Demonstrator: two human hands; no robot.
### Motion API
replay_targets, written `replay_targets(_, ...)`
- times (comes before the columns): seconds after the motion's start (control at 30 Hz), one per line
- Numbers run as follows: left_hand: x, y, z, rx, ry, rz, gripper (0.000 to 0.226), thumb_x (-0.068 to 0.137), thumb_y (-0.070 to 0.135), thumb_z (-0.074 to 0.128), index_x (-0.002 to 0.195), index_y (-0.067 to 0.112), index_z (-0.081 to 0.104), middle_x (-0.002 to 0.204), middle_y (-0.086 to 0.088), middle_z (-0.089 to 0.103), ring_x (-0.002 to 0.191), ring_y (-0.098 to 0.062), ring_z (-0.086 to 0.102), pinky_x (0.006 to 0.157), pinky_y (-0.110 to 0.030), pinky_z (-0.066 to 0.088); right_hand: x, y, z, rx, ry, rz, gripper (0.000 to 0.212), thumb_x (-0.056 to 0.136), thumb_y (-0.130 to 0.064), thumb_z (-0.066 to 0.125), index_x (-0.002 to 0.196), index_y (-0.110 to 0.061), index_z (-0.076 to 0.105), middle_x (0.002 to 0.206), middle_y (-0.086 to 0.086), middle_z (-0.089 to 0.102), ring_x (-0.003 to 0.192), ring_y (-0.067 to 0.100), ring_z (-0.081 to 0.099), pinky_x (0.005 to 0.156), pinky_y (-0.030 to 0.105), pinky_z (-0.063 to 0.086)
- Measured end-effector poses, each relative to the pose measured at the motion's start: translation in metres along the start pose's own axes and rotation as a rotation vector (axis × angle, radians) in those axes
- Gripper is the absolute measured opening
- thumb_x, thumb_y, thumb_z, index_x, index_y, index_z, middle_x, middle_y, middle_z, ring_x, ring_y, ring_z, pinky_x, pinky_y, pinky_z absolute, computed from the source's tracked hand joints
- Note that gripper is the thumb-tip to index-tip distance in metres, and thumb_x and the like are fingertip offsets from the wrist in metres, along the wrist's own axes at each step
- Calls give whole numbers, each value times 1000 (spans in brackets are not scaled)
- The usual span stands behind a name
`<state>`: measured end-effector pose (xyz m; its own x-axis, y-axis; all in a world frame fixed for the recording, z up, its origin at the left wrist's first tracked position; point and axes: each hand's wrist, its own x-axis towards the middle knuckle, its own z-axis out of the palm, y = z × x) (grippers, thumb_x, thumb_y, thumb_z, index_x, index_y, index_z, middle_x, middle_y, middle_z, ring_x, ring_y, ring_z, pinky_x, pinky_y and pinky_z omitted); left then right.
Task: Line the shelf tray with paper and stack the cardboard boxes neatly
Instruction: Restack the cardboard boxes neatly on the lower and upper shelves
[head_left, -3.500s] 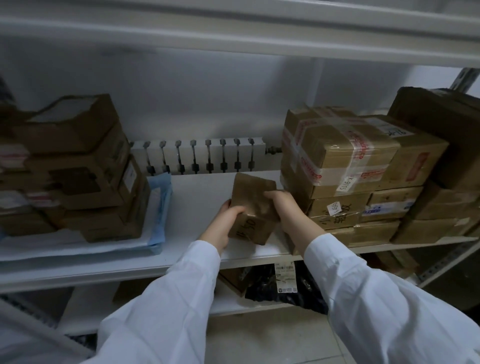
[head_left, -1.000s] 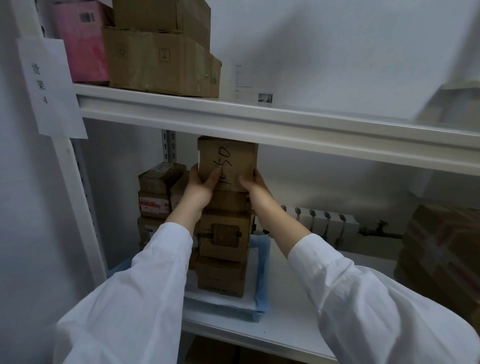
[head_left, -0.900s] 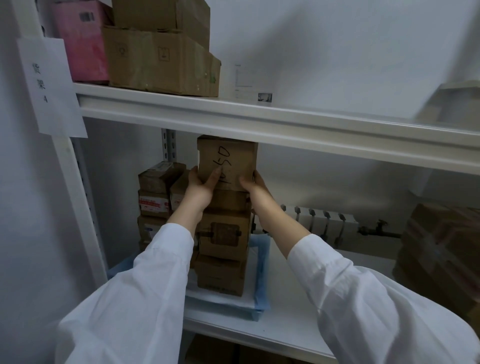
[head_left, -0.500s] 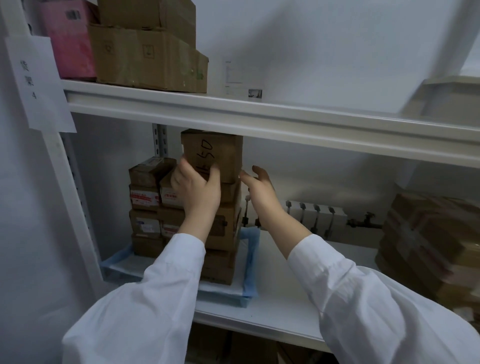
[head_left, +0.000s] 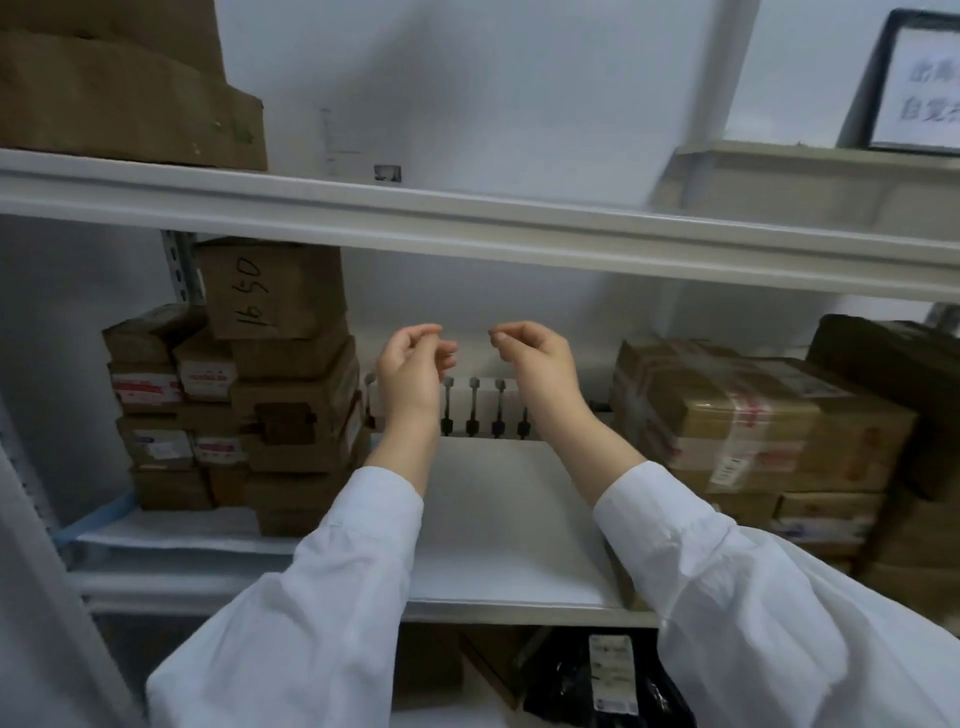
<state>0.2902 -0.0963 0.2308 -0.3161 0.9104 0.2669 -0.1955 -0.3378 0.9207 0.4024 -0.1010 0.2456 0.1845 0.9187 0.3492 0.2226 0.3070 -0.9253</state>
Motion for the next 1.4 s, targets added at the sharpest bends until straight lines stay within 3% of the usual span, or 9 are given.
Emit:
replay_targets(0.17, -21, -17, 50, -189, 42, -367, 17, 94, 13, 45, 81, 18, 55, 68, 4, 61, 61, -9, 53, 57, -21, 38, -14, 8, -65, -35, 61, -16, 17, 93, -10, 52, 100, -4, 66, 86, 5, 66, 72, 9, 59, 60, 9, 45)
replay_targets(0.3, -43, -36, 90, -168, -38, -478, 12, 94, 16, 43, 87, 16, 52, 68, 5, 59, 58, -7, 50, 54, -20, 35, -22, 25, -110, -156, 123, -57, 16, 92, -13, 53, 97, -12, 68, 92, 2, 68, 89, 16, 64, 81, 29, 51)
replay_targets(0.47, -70, -48, 139, -70, -169, -578, 10, 94, 21, 46, 87, 17, 51, 72, 3, 50, 58, -9, 43, 45, -18, 34, -23, 46, -172, -300, 252, -46, 25, 92, -15, 53, 116, -14, 61, 118, 3, 61, 111, 17, 56, 96, 35, 47)
replay_targets(0.6, -82, -50, 167, 46, -259, -659, 41, 92, 34, 53, 128, 17, 46, 118, -9, 52, 102, -21, 52, 83, -34, 44, -15, 63, -213, -373, 427, 59, 47, 92, -23, 55, 137, -21, 41, 146, 4, 37, 135, 23, 33, 111, 46, 32)
replay_targets(0.67, -88, -50, 177, 67, -286, -669, 57, 92, 36, 54, 142, 17, 35, 146, -9, 38, 133, -27, 37, 106, -41, 34, -9, 70, -230, -371, 468, 157, 60, 91, -27, 56, 145, -20, 29, 153, 5, 26, 141, 25, 21, 114, 48, 25)
replay_targets(0.77, -96, -48, 188, 79, -353, -690, 66, 93, 41, 53, 147, 15, 27, 155, -9, 25, 143, -28, 23, 116, -45, 22, 3, 78, -245, -391, 444, 359, 76, 91, -34, 56, 150, -15, 12, 159, 11, 8, 146, 30, 7, 118, 49, 13)
replay_targets(1.17, -105, -64, 200, 88, -518, -809, 79, 85, 73, 31, 143, 20, 38, 147, -13, 42, 138, -32, 34, 112, -49, 19, 15, 86, -253, -270, 389, 434, 65, 93, -35, 52, 146, -6, 25, 146, 12, 25, 126, 35, 42, 103, 46, 41)
replay_targets(1.3, -90, -68, 188, -7, -470, -833, 100, 57, 89, 50, 133, 25, 49, 135, -9, 55, 124, -36, 47, 105, -62, 25, 10, 81, -247, -269, 378, 295, 56, 93, -35, 53, 140, -10, 38, 142, 9, 32, 112, 25, 49, 93, 38, 45)
replay_targets(1.4, -82, -64, 178, -80, -370, -863, 82, 58, 80, 62, 112, 18, 60, 109, -10, 66, 102, -33, 57, 98, -54, 38, 6, 72, -233, -251, 359, 171, 49, 91, -37, 56, 133, -13, 47, 134, 5, 41, 99, 17, 50, 83, 31, 45)
